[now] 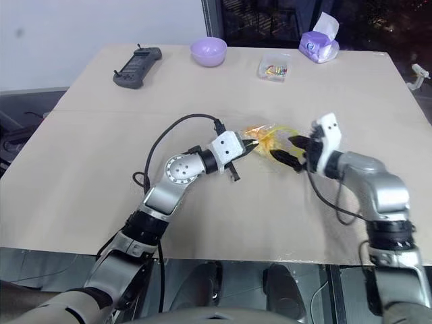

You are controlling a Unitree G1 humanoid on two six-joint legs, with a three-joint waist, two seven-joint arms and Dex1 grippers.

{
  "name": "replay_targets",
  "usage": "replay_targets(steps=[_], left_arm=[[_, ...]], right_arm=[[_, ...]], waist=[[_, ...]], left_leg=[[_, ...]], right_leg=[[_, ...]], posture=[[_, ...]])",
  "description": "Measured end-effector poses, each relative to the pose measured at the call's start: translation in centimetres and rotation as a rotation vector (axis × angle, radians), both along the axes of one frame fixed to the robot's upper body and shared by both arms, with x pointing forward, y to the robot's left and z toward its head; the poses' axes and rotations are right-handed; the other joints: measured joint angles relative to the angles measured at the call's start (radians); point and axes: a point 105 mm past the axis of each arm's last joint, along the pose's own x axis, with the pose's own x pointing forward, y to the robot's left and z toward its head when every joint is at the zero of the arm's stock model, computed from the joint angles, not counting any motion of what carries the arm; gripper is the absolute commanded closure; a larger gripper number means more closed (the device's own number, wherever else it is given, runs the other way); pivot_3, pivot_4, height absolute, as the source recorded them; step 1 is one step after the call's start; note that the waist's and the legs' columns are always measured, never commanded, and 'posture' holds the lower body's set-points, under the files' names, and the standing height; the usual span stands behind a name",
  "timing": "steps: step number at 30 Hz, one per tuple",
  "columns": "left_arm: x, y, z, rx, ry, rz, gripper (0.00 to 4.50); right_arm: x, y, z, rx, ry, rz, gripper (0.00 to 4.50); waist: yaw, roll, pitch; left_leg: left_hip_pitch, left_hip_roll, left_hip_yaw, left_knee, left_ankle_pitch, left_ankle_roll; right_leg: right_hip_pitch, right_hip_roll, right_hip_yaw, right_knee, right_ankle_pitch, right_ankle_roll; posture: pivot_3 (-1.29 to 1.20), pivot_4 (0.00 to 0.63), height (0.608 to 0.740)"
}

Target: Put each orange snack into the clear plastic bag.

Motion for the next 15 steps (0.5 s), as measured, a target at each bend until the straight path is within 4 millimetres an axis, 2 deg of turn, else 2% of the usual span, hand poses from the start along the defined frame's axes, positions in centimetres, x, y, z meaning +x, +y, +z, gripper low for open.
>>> replay_targets(steps=[4, 5, 7, 10, 12, 15], left_arm=[[0.0, 0.0, -0.1, -0.003, 0.005, 0.001, 4.5], [0.0, -0.1, -0.1, -0.004, 0.005, 0.0, 4.5], [0.0, -0.1, -0.1, -0.004, 0.006, -0.001, 4.5], [0.0, -0.1, -0.1, -0.004, 0.007, -0.002, 4.5], [0.0, -0.1, -0.1, -0.005, 0.007, -0.002, 4.5], [0.1, 0.0, -0.1, -0.002, 0.007, 0.0, 4.5]], right_arm=[[1.3, -4.4, -1.7, -0.225, -0.066, -0.123, 0.32], [1.5, -4.6, -1.9, -0.245, -0.074, -0.136, 0.32], [2.5, -4.6, -2.6, -0.314, -0.116, -0.163, 0.32], [3.6, -3.2, -3.0, -0.389, -0.195, -0.145, 0.32], [4.6, -1.5, -3.1, -0.422, -0.261, -0.123, 0.32], [5.6, -0.6, -2.7, -0.432, -0.317, -0.122, 0.32]], waist=[[-0.006, 0.0, 0.0], [-0.007, 0.0, 0.0], [-0.01, 0.0, 0.0], [-0.006, 0.0, 0.0], [-0.003, 0.0, 0.0], [0.001, 0.0, 0.0]], left_leg=[[0.001, 0.001, 0.001, 0.0, 0.0, 0.0], [0.001, 0.001, 0.001, 0.0, 0.0, 0.0], [0.002, 0.002, 0.001, -0.001, 0.0, 0.0], [0.001, 0.001, 0.001, 0.0, 0.0, -0.001], [0.001, 0.001, 0.001, 0.0, 0.001, -0.002], [0.0, 0.0, 0.0, 0.0, 0.002, -0.004]], right_leg=[[0.0, 0.001, 0.001, 0.001, 0.0, 0.0], [0.0, 0.001, 0.001, 0.001, 0.0, 0.0], [0.0, 0.001, 0.001, 0.001, 0.0, 0.0], [0.0, 0.001, 0.001, 0.001, 0.0, 0.0], [0.0, 0.001, 0.001, 0.0, 0.0, 0.0], [0.0, 0.0, 0.0, 0.0, 0.0, 0.0]], posture=[[0.0, 0.15, 0.74], [0.0, 0.15, 0.74], [0.0, 0.15, 0.74], [0.0, 0.15, 0.74], [0.0, 0.15, 0.74], [0.0, 0.15, 0.74]])
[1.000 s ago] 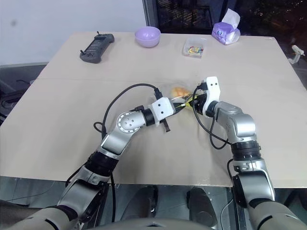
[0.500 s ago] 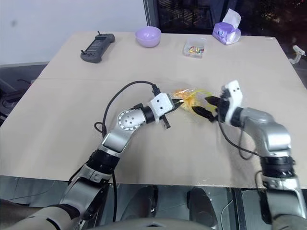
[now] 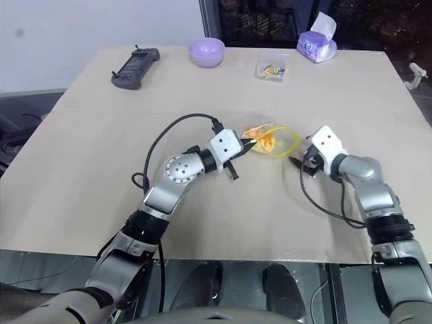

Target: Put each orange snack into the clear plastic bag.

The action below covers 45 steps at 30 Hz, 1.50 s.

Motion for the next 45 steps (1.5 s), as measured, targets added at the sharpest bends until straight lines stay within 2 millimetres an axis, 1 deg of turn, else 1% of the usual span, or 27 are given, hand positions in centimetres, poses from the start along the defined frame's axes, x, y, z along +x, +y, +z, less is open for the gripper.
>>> replay_targets(steps=[4, 7, 8, 10, 14, 20, 23, 26, 28, 29, 31, 33, 34, 36, 39, 42, 43, 44, 45], left_arm=[[0.0, -0.1, 0.0, 0.0, 0.003, -0.001, 4.5], [0.0, 0.0, -0.1, 0.001, 0.005, 0.001, 4.5], [0.0, 0.0, -0.1, 0.002, 0.005, 0.002, 4.5], [0.0, 0.0, -0.1, 0.002, 0.005, 0.003, 4.5], [0.1, 0.0, 0.0, 0.002, 0.005, 0.003, 4.5], [0.1, 0.1, 0.0, 0.003, 0.004, 0.005, 4.5], [0.4, 0.2, 0.2, -0.001, -0.003, 0.015, 4.5], [1.2, 0.7, 1.1, -0.024, -0.032, 0.056, 4.5], [2.3, 1.4, 2.4, -0.07, -0.062, 0.117, 4.5], [2.8, 1.7, 3.1, -0.089, -0.08, 0.141, 4.5], [3.9, 1.9, 6.0, -0.186, -0.128, 0.185, 4.5], [4.1, 1.9, 8.0, -0.23, -0.17, 0.191, 4.5], [4.1, 2.0, 8.8, -0.25, -0.187, 0.19, 4.5], [4.1, 2.1, 9.4, -0.268, -0.203, 0.189, 4.5], [4.1, 2.1, 8.5, -0.266, -0.173, 0.182, 4.5], [3.9, 1.9, 6.9, -0.241, -0.131, 0.164, 4.5], [3.8, 1.8, 6.4, -0.231, -0.117, 0.16, 4.5], [3.7, 1.9, 6.0, -0.229, -0.109, 0.162, 4.5], [3.7, 1.9, 5.8, -0.228, -0.105, 0.161, 4.5]], right_arm=[[1.3, 0.6, 1.0, -0.004, -0.07, -0.008, 0.32], [1.4, 0.5, 1.0, -0.01, -0.079, -0.005, 1.13], [1.4, 0.5, 0.9, -0.012, -0.079, -0.003, 1.56], [1.4, 0.4, 0.7, -0.014, -0.078, 0.0, 2.71], [1.4, 0.5, 0.8, -0.018, -0.085, 0.017, 4.45], [1.3, 0.4, 0.9, -0.032, -0.096, 0.019, 4.45], [1.4, 0.2, 1.1, -0.029, -0.102, 0.01, 4.45], [1.4, -0.6, 1.6, -0.037, -0.114, -0.013, 4.45], [1.5, -1.4, 2.5, -0.019, -0.134, -0.038, 4.45], [1.5, -1.3, 3.3, -0.006, -0.155, -0.031, 4.45], [1.5, -1.2, 6.4, 0.057, -0.228, -0.02, 4.45], [1.3, -1.5, 8.9, 0.087, -0.288, -0.012, 4.45], [1.1, -1.5, 10.1, 0.09, -0.315, -0.001, 4.45], [0.6, -1.5, 11.3, 0.077, -0.341, 0.018, 4.45], [0.2, -1.7, 11.3, 0.047, -0.329, 0.026, 4.45], [0.0, -2.0, 10.5, 0.026, -0.288, 0.019, 4.45], [-0.1, -2.1, 10.0, 0.018, -0.267, 0.019, 3.84], [-0.4, -2.4, 9.6, 0.0, -0.244, 0.016, 3.64], [-0.6, -2.6, 9.3, -0.016, -0.232, 0.018, 3.29]], waist=[[-0.001, 0.0, 0.0], [-0.001, 0.0, 0.0], [-0.001, 0.0, 0.0], [-0.003, 0.0, 0.0], [-0.005, 0.0, 0.0], [-0.004, 0.0, 0.0], [-0.004, 0.0, 0.0], [-0.004, 0.0, 0.0], [-0.003, 0.0, 0.0], [-0.003, 0.0, 0.0], [-0.004, 0.0, 0.0], [-0.003, 0.0, 0.0], [-0.003, 0.0, 0.0], [-0.003, 0.0, 0.0], [-0.003, 0.0, 0.0], [-0.003, 0.0, 0.0], [-0.003, 0.0, 0.0], [-0.003, 0.0, 0.0], [-0.002, 0.0, 0.0]], left_leg=[[0.0, 0.0, 0.0, 0.0, 0.0, 0.0], [0.0, 0.0, 0.0, 0.0, 0.0, 0.0], [0.0, 0.0, 0.0, 0.0, 0.0, 0.0], [0.0, 0.0, 0.0, 0.0, 0.0, 0.0], [0.0, 0.0, 0.0, 0.0, 0.0, 0.0], [0.0, 0.0, 0.0, 0.0, 0.0, 0.0], [0.0, 0.0, 0.0, 0.0, 0.0, 0.0], [0.0, 0.0, 0.0, 0.0, 0.0, 0.0], [0.0, 0.0, 0.0, 0.0, 0.0, 0.0], [0.0, 0.0, 0.0, 0.0, 0.0, 0.0], [-0.001, 0.0, 0.0, 0.0, 0.0, 0.0], [-0.001, 0.0, 0.0, 0.0, 0.0, 0.0], [-0.001, 0.0, 0.0, -0.001, 0.0, 0.0], [-0.001, 0.0, 0.0, -0.001, 0.0, 0.0], [-0.001, 0.0, 0.0, -0.001, 0.0, 0.0], [0.0, 0.0, 0.0, -0.001, 0.0, 0.0], [0.0, 0.0, 0.0, -0.001, 0.0, 0.0], [-0.001, 0.0, 0.0, -0.001, 0.0, 0.0], [-0.001, 0.0, 0.0, -0.001, 0.0, 0.0]], right_leg=[[0.0, 0.0, 0.0, 0.0, 0.0, 0.0], [0.0, 0.0, 0.0, 0.0, 0.0, 0.0], [0.0, 0.0, 0.0, 0.0, 0.0, 0.0], [0.0, 0.0, 0.0, 0.0, 0.0, 0.0], [0.0, 0.0, 0.0, 0.0, 0.0, 0.0], [0.0, 0.0, 0.0, 0.0, 0.0, 0.0], [0.0, 0.0, 0.0, 0.0, 0.0, 0.0], [0.0, 0.0, 0.0, 0.0, 0.0, 0.0], [0.0, 0.0, 0.0, 0.0, 0.0, 0.0], [0.0, 0.0, 0.0, 0.0, 0.0, 0.0], [0.0, 0.0, 0.0, 0.0, 0.0, 0.0], [0.0, 0.0, 0.0, 0.0, 0.0, 0.0], [0.0, 0.0, 0.0, -0.001, 0.0, 0.0], [0.0, 0.0, 0.0, -0.001, 0.0, 0.0], [0.0, 0.0, 0.0, -0.001, 0.0, 0.0], [0.0, 0.0, 0.0, 0.0, 0.0, 0.0], [0.0, 0.0, 0.0, 0.0, 0.0, 0.0], [0.0, 0.0, 0.0, 0.0, 0.0, 0.0], [0.0, 0.0, 0.0, -0.001, 0.0, 0.0]], posture=[[0.0, 0.15, 0.74], [0.0, 0.15, 0.74], [0.0, 0.15, 0.74], [0.0, 0.15, 0.74], [0.0, 0.15, 0.74], [0.0, 0.15, 0.74], [0.0, 0.15, 0.74], [0.0, 0.15, 0.74], [0.0, 0.15, 0.74], [0.0, 0.15, 0.74], [0.0, 0.15, 0.74], [0.0, 0.15, 0.74], [0.0, 0.15, 0.74], [0.0, 0.15, 0.74], [0.0, 0.15, 0.74], [0.0, 0.15, 0.74], [0.0, 0.15, 0.74], [0.0, 0.15, 0.74], [0.0, 0.15, 0.74]])
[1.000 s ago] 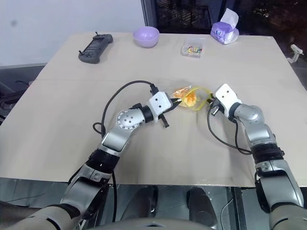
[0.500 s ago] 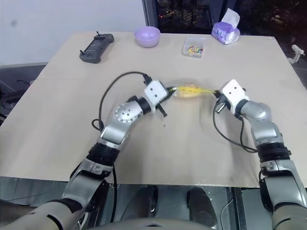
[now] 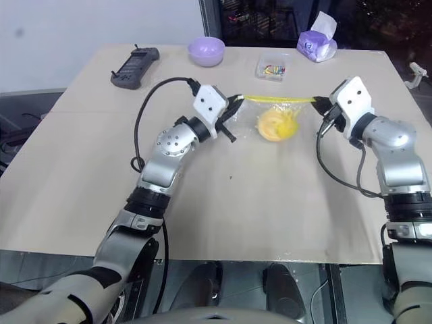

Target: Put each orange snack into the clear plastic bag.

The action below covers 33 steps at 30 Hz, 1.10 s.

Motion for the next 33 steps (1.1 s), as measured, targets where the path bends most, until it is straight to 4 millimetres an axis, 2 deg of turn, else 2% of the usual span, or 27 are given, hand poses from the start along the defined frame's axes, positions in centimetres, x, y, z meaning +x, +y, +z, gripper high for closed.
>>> replay_targets(steps=[1, 3, 5, 8, 11, 12, 15, 16, 20, 22, 26, 30, 33], left_arm=[[-0.2, 0.1, -0.7, 0.007, 0.016, -0.003, 4.5], [-0.4, 0.3, -2.2, 0.025, 0.055, -0.011, 4.5], [-0.6, 0.0, -2.7, 0.04, 0.071, -0.027, 4.5], [-1.6, -0.9, -2.7, 0.114, 0.042, -0.102, 4.5], [-1.8, -0.4, -2.7, 0.188, 0.013, -0.125, 4.5], [-1.9, -0.3, -2.6, 0.213, -0.002, -0.133, 4.5], [-1.9, 0.1, -2.5, 0.252, -0.025, -0.133, 4.5], [-1.9, 0.5, -2.4, 0.284, -0.05, -0.129, 4.5], [-2.0, 0.2, -1.4, 0.374, -0.14, -0.143, 4.5], [-2.1, -0.1, -0.8, 0.449, -0.214, -0.156, 4.5], [-2.1, 0.0, -0.9, 0.539, -0.269, -0.161, 4.5], [-2.2, -0.2, -1.1, 0.563, -0.289, -0.172, 4.5], [-2.2, -0.1, -1.1, 0.574, -0.292, -0.169, 4.5]], right_arm=[[-0.7, -0.4, -1.0, -0.073, 0.047, 0.009, 2.91], [-1.8, -0.6, -2.5, -0.174, 0.121, 0.034, 2.91], [-2.4, -0.3, -3.0, -0.226, 0.156, 0.058, 2.91], [-3.8, 0.4, -2.1, -0.371, 0.176, 0.116, 2.91], [-4.5, 3.0, -0.2, -0.409, 0.127, 0.206, 2.91], [-4.4, 4.4, 0.3, -0.405, 0.093, 0.243, 2.91], [-4.0, 6.4, 0.5, -0.415, 0.044, 0.283, 2.91], [-3.7, 7.7, 0.5, -0.432, 0.01, 0.308, 2.91], [-3.0, 10.8, 0.4, -0.477, -0.069, 0.369, 2.91], [-3.1, 12.7, 0.9, -0.497, -0.126, 0.421, 2.91], [-3.0, 13.3, 1.1, -0.513, -0.155, 0.442, 2.91], [-2.5, 13.5, 0.7, -0.527, -0.155, 0.444, 2.91], [-2.6, 13.8, 1.1, -0.529, -0.171, 0.456, 2.91]], waist=[[0.004, 0.0, 0.0], [0.004, 0.0, 0.0], [0.003, 0.0, 0.0], [-0.001, 0.001, 0.001], [-0.008, 0.001, 0.001], [-0.004, 0.001, 0.001], [-0.002, 0.001, 0.001], [-0.002, 0.001, 0.001], [0.002, 0.001, 0.001], [0.003, 0.001, 0.001], [0.002, 0.001, 0.001], [0.0, 0.001, 0.001], [-0.003, 0.001, 0.001]], left_leg=[[0.0, 0.0, 0.0, 0.0, 0.0, 0.0], [0.0, 0.0, 0.0, 0.0, 0.0, 0.0], [0.0, 0.0, 0.0, 0.001, 0.0, 0.0], [0.001, 0.001, 0.0, 0.001, -0.002, 0.003], [0.002, 0.002, 0.0, 0.001, -0.002, 0.004], [0.001, 0.001, 0.0, 0.001, -0.002, 0.004], [0.0, 0.001, 0.0, 0.001, -0.002, 0.003], [0.0, 0.0, 0.0, 0.001, -0.002, 0.003], [0.0, 0.0, -0.001, 0.001, 0.0, 0.0], [-0.001, 0.0, -0.001, 0.001, 0.0, 0.0], [-0.001, 0.0, -0.001, 0.001, 0.0, 0.0], [0.0, 0.0, -0.001, 0.001, 0.0, 0.0], [0.0, 0.0, -0.001, 0.001, 0.0, 0.0]], right_leg=[[0.0, 0.0, 0.0, -0.001, 0.0, 0.0], [0.0, 0.0, 0.0, -0.001, 0.0, 0.0], [0.0, 0.0, 0.0, 0.0, 0.0, 0.0], [0.0, 0.001, 0.0, 0.001, 0.0, 0.0], [0.0, 0.002, 0.0, 0.001, 0.0, 0.0], [0.0, 0.002, 0.0, 0.001, 0.0, 0.0], [0.0, 0.001, 0.0, 0.001, 0.0, 0.0], [0.0, 0.001, 0.0, 0.001, 0.0, 0.0], [0.0, 0.001, -0.001, 0.0, 0.0, 0.0], [0.0, 0.0, -0.001, 0.0, 0.0, 0.0], [0.0, 0.0, -0.001, 0.0, 0.0, 0.0], [-0.001, 0.0, -0.001, 0.0, 0.0, 0.0], [-0.001, 0.001, -0.001, 0.0, 0.0, 0.0]], posture=[[0.0, 0.15, 0.74], [0.0, 0.15, 0.74], [0.0, 0.15, 0.74], [0.0, 0.15, 0.74], [0.0, 0.15, 0.74], [0.0, 0.15, 0.74], [0.0, 0.15, 0.74], [0.0, 0.15, 0.74], [0.0, 0.15, 0.74], [0.0, 0.15, 0.74], [0.0, 0.15, 0.74], [0.0, 0.15, 0.74], [0.0, 0.15, 0.74]])
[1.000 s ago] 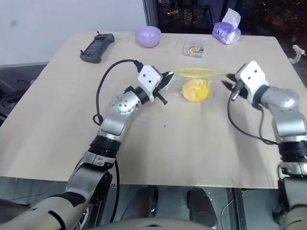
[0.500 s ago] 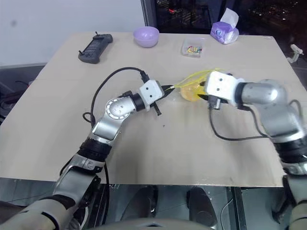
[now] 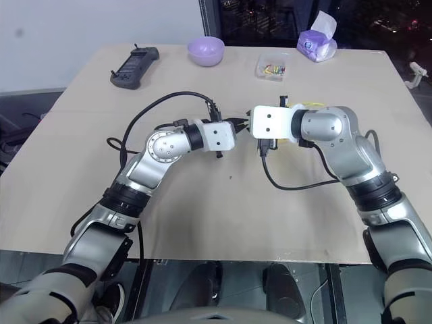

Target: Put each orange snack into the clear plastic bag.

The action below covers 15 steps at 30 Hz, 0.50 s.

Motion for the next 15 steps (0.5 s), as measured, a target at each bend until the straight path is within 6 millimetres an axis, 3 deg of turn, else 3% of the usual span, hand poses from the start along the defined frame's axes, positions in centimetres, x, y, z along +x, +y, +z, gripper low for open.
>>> replay_targets(steps=[8, 11, 13, 15], left_arm=[[0.03, 0.03, -0.03, 0.002, 0.0, 0.002, 4.5], [0.04, 0.04, -0.03, 0.001, 0.0, 0.004, 4.5], [0.09, 0.04, 0.08, -0.008, -0.006, 0.009, 4.5], [0.11, 0.06, 0.04, -0.009, -0.006, 0.012, 4.5]], right_arm=[[-0.05, 0.32, -0.01, 0.004, -0.001, 0.008, 2.91], [-0.04, 0.35, -0.02, 0.003, -0.003, 0.007, 3.67], [-0.11, 0.42, -0.22, -0.001, 0.005, 0.012, 4.47], [-0.15, 0.47, -0.33, -0.003, 0.009, 0.015, 4.47]], waist=[[0.001, 0.0, 0.0], [0.001, 0.0, 0.0], [0.001, 0.0, 0.0], [0.001, 0.0, 0.0]], left_leg=[[0.0, 0.0, 0.0, 0.0, 0.0, 0.0], [0.0, 0.0, 0.0, 0.0, 0.0, 0.0], [0.0, 0.0, 0.0, 0.0, 0.0, 0.0], [0.0, 0.0, 0.0, 0.0, 0.0, 0.0]], right_leg=[[0.0, 0.0, 0.0, 0.0, 0.0, 0.0], [0.0, 0.0, 0.0, 0.0, 0.0, 0.0], [0.0, 0.0, 0.0, 0.0, 0.0, 0.0], [0.0, 0.0, 0.0, 0.0, 0.0, 0.0]], posture=[[0.0, 0.15, 0.74], [0.0, 0.15, 0.74], [0.0, 0.15, 0.74], [0.0, 0.15, 0.74]])
